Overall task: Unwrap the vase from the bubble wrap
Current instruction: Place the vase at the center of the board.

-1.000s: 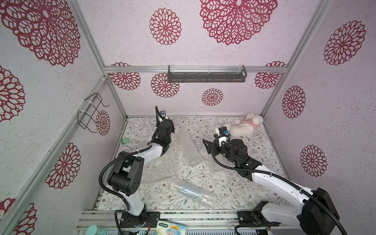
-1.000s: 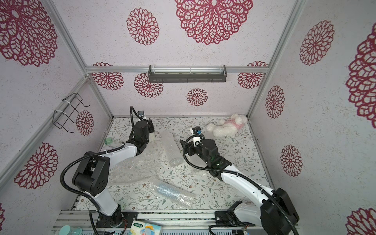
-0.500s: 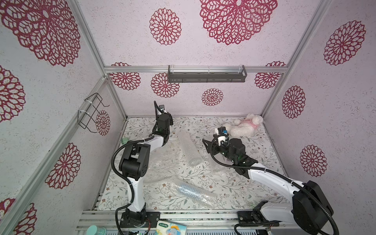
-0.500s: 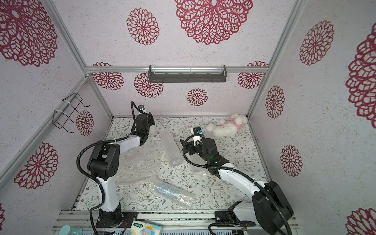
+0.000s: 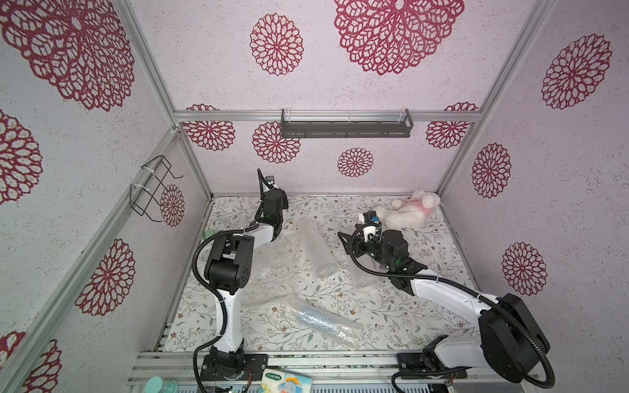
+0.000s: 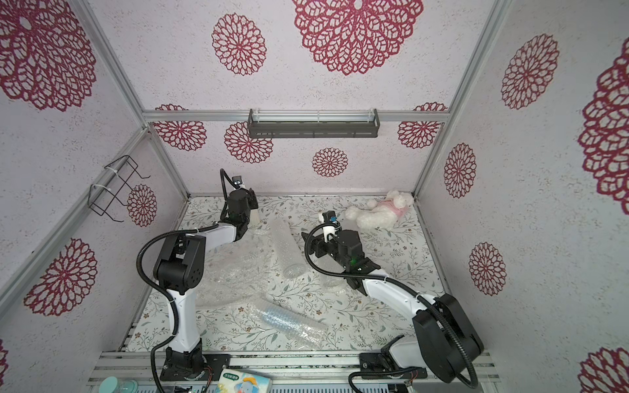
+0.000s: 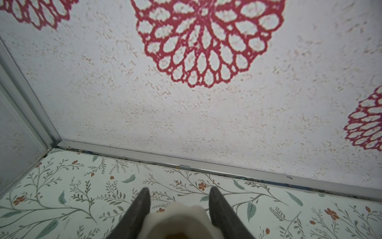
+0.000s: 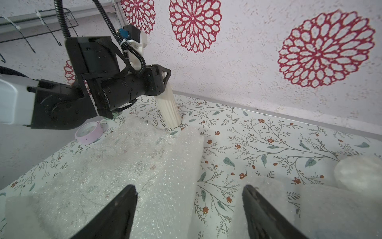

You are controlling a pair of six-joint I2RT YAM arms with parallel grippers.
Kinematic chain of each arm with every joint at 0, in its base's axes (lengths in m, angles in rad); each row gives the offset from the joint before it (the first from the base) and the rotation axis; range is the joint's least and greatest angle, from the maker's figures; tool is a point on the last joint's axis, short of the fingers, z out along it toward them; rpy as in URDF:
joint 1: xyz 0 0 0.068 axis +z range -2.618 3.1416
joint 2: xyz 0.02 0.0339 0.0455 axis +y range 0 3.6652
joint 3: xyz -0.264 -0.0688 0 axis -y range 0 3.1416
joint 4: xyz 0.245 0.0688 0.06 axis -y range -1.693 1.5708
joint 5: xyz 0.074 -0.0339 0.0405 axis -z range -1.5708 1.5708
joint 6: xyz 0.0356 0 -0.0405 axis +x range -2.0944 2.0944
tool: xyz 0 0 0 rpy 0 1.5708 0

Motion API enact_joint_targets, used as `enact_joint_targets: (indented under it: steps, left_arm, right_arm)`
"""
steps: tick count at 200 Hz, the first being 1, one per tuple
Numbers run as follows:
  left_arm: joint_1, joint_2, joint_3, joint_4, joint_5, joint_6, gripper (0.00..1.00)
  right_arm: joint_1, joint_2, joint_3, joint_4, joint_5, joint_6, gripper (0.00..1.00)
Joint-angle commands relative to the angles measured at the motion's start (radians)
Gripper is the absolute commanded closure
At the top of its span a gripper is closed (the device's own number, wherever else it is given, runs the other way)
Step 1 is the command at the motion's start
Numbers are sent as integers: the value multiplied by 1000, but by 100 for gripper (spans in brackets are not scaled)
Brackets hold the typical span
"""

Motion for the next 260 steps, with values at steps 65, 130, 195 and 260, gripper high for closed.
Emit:
enact_joint_targets:
  steps: [65, 130, 195, 260]
  left_arm:
    - [5, -25, 34, -26, 4, 7, 17]
    - [5, -116, 33, -96, -43, 18, 3]
    - [10, -273, -50, -146, -73, 2, 3]
    - [10, -483, -212, -226, -163, -65, 3]
  right_arm:
    - [-7, -9, 10, 55, -23, 10, 16]
    - [-7, 31, 54, -4, -7, 16, 15]
    - [10, 75, 76, -67, 30, 11, 16]
    - [62, 85, 101, -138, 43, -22, 17]
